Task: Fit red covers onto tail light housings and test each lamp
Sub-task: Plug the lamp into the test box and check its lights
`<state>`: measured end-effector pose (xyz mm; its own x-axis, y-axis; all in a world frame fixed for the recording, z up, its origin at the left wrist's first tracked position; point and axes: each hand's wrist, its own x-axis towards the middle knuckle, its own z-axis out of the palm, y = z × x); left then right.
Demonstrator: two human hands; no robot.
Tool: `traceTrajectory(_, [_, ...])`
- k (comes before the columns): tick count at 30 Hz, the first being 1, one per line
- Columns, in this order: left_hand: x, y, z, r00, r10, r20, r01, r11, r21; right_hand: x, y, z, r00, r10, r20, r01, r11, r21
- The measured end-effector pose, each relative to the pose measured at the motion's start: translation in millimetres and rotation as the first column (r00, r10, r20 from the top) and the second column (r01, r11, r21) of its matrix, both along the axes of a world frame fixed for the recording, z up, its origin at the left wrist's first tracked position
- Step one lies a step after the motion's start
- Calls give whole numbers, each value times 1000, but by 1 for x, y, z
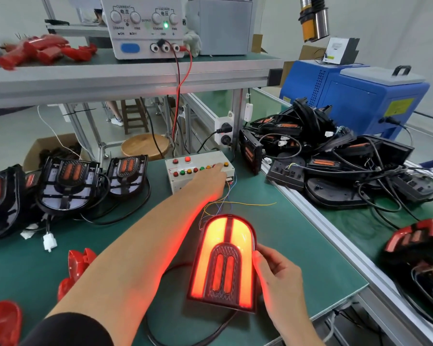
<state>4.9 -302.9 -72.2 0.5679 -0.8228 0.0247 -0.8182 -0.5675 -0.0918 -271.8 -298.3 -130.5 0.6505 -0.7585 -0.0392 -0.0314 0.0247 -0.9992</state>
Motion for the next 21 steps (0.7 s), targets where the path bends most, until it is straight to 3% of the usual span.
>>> traceTrajectory(10, [3,2,-1,1000,-3,-3,4,1000,13,0,0,-2,1000,8,9,-8,1000,-21])
traceTrajectory(14, [-2,7,2,996,34,-87,-32,999,27,-1,0,0,1000,22,20,-22,1000,22])
traceTrajectory(18, [-15,25,7,995,-16,-100,-10,967,-254,-1,3,2,999,45,16,-45,998,47])
traceTrajectory(21, [-28,40,9,955,-115,-275,-19,897,-442,1,6,-1,998,56,-23,-56,998,40])
